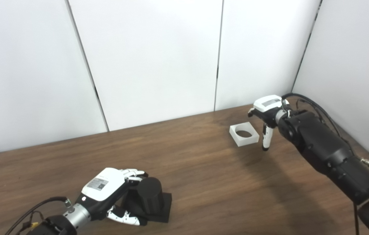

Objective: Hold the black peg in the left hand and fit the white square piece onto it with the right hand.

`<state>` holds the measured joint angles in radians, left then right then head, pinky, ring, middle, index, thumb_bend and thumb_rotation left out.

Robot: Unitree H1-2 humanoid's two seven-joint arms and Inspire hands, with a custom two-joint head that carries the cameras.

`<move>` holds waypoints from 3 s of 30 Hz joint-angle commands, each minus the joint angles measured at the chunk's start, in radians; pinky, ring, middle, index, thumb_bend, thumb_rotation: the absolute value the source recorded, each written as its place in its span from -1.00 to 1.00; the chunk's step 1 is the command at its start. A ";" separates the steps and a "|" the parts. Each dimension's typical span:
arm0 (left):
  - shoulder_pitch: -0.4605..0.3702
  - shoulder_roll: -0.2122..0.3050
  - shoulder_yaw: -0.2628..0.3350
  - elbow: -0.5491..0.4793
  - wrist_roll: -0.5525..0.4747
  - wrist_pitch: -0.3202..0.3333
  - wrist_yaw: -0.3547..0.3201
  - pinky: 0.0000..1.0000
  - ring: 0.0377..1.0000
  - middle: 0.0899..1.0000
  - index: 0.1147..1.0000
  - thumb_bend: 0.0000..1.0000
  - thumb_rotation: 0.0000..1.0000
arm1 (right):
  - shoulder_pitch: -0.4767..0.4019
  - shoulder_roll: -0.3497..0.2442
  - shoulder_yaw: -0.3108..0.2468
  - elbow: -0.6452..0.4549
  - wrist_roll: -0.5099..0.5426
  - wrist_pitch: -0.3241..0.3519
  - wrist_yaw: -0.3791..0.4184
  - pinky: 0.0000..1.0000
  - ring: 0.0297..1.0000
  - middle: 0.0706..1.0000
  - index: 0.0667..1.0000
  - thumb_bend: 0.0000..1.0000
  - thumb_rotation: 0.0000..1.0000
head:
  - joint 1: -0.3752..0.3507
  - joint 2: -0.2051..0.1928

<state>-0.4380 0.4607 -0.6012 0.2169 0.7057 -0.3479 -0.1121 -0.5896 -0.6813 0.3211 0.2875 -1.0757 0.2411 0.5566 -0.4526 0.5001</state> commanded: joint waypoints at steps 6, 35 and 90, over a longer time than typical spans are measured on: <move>0.067 0.056 -0.044 0.019 0.069 -0.008 -0.095 0.55 0.69 0.68 -0.15 0.05 -0.88 | -0.057 0.004 -0.001 0.037 0.022 0.006 -0.065 0.70 0.82 0.82 0.65 0.84 -0.63 | 0.005 0.003; 0.081 0.059 -0.045 -0.041 0.072 0.046 -0.141 0.55 0.71 0.69 -0.15 0.05 -0.88 | -0.145 0.071 0.121 0.109 0.054 -0.036 -0.073 0.66 0.80 0.80 0.60 0.80 -0.62 | 0.034 0.032; 0.084 0.075 -0.017 -0.048 0.061 0.033 -0.139 0.53 0.69 0.66 -0.15 0.05 -0.88 | -0.131 0.047 0.144 0.128 0.043 0.007 -0.024 0.56 0.77 0.74 0.47 0.73 -0.55 | 0.037 0.064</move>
<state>-0.4042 0.4798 -0.5862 0.1433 0.7053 -0.3130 -0.1580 -0.7187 -0.6087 0.4722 0.4243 -1.0332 0.2303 0.5228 -0.4157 0.5630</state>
